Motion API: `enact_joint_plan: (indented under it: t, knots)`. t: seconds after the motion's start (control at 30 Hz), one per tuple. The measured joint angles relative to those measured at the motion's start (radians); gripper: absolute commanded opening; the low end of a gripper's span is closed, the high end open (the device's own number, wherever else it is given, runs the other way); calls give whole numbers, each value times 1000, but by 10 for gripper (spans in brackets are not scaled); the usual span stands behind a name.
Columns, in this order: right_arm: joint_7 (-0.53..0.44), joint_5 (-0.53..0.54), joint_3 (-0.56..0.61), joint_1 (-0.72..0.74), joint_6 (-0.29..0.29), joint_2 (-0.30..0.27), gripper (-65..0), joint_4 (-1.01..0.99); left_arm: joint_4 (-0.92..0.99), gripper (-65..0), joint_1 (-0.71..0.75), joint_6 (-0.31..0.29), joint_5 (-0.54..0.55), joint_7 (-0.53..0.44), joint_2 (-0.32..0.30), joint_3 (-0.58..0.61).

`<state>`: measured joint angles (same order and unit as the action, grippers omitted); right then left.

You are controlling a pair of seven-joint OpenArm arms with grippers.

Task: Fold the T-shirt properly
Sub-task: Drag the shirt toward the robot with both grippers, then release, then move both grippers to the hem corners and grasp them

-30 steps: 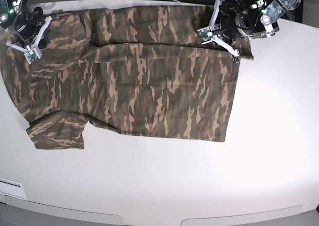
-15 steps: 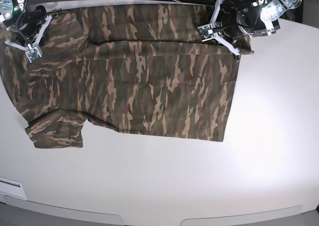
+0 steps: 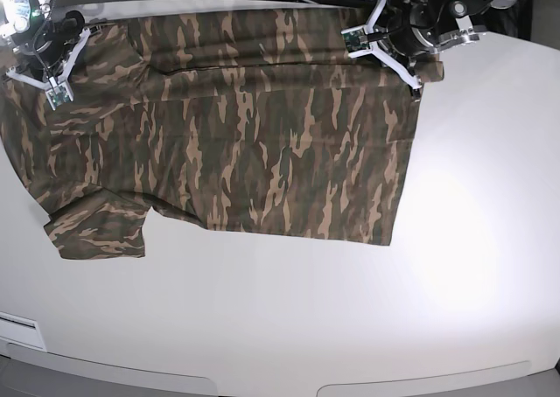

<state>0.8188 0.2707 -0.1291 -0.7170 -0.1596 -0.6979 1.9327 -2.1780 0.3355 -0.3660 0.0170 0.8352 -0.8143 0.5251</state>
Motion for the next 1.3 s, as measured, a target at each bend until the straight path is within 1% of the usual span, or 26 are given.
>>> enact_joint_plan:
  t: [0.03,0.1,0.2,0.27,0.37,0.4,0.47,0.53,0.6,0.63,0.7,0.77,0.8,0.83,0.87,0.9,0.93,0.97,1.0,1.07,1.13,1.2,1.3]
  knots:
    - [10,0,-5,3,3,1,-630,5,0,-650,0,0,-7,-5,0,0]
    - [47,-19,-18,11,31,4,-630,21,0,-650,1,35,-26,-5,0,1]
    - [110,-40,-53,0,34,1,-629,46,-6,-650,5,72,-98,10,0,4]
    - [111,-31,-68,-1,0,2,-586,76,-10,-650,5,96,-140,43,-4,3]
    - [108,-29,-74,5,-16,3,-491,117,-37,-650,6,101,-164,78,-14,2]
    - [106,-29,-75,4,-16,3,-474,126,-54,-650,9,120,-168,78,-14,2]
    - [106,-29,-75,2,-11,3,-469,140,-90,-650,8,169,-166,54,-12,2]
    - [105,-30,-75,2,19,2,-469,150,-124,-650,8,188,-167,36,-11,2]
    - [87,-29,-76,2,30,2,-469,156,-154,-650,8,219,-175,26,-11,2]
    - [87,-28,-76,2,30,2,-469,157,-162,-650,9,253,-188,13,-11,2]
    - [87,-28,-76,2,38,3,-469,157,-162,-650,8,354,-259,-5,-11,-4]
    - [88,-29,-76,2,45,2,-469,157,-161,-650,5,446,-268,-55,-11,-49]
    - [87,-29,-76,2,45,2,-469,157,-162,-650,-1,494,-242,-92,-10,-80]
    - [87,-29,-76,2,45,2,-469,157,-162,-650,-12,529,-189,-111,-5,-122]
    - [87,-28,-76,2,45,3,-469,157,-161,-650,-26,538,-155,-114,6,-173]
    - [87,-29,-76,2,45,3,-469,157,-161,-650,-35,541,-127,-123,25,-230]
    - [87,-28,-76,2,44,2,-469,157,-147,-650,-48,541,-82,-161,46,-286]
    - [86,-29,-76,2,45,3,-469,157,-116,-650,-65,530,-27,-186,66,-338]
    - [87,-29,-76,2,45,2,-469,157,-72,-650,-87,507,30,-192,85,-387]
    - [87,-29,-76,2,53,1,-470,157,44,-650,-141,450,143,-205,125,-468]
    - [87,-29,-76,2,53,0,-470,157,179,-650,-209,389,256,-225,164,-522]
    - [84,-28,-76,0,51,3,-470,157,348,-650,-304,312,355,-235,203,-549]
    - [61,-29,-77,0,55,0,-470,157,602,-650,-446,204,507,-235,251,-558]
